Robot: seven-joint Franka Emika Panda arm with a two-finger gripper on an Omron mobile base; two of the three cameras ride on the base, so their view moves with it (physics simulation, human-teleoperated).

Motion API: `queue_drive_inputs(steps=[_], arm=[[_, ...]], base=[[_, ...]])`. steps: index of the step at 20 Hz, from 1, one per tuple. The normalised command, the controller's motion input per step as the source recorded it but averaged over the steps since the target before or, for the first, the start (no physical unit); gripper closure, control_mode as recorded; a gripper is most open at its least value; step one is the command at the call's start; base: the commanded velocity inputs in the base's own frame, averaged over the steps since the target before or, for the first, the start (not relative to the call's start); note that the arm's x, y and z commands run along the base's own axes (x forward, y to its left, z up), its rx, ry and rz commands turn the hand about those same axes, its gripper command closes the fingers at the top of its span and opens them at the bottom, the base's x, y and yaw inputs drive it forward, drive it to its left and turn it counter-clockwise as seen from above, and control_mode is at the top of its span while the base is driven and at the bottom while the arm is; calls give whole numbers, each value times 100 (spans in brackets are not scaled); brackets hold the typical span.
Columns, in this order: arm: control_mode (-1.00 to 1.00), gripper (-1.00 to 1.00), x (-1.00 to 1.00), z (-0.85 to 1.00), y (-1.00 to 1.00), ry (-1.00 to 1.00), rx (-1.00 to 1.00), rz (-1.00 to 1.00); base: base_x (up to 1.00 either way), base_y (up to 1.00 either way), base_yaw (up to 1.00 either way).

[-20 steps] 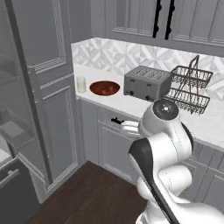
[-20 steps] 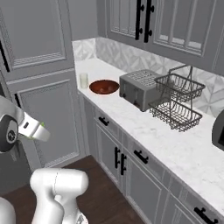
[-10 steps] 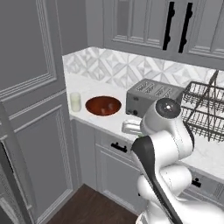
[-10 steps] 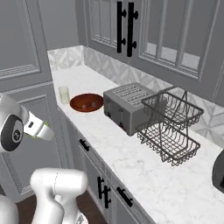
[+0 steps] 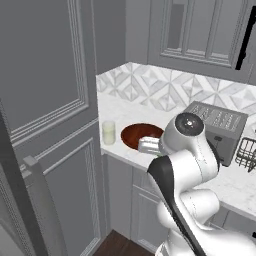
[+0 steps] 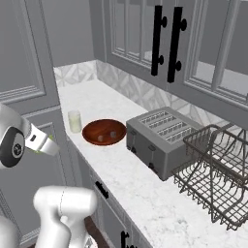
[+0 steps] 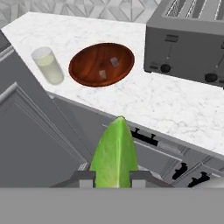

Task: Grab a lemon wedge from the fridge and one ice cube from the ice bowl, and put them in the glass of lemonade.

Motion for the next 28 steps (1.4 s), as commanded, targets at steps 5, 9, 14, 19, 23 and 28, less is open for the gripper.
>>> queue_drive_inputs(steps=[5,9,14,19,23,28], arm=[[100,100,0,0,0,0,0,0],[100,100,0,0,0,0,0,0],[100,100,0,0,0,0,0,0],[100,100,0,0,0,0,0,0],[100,100,0,0,0,0,0,0],[100,100,0,0,0,0,0,0]], base=[[100,-1,0],[58,29,14],[99,0,-1],[97,63,-5],[72,94,-3],[98,36,-8]])
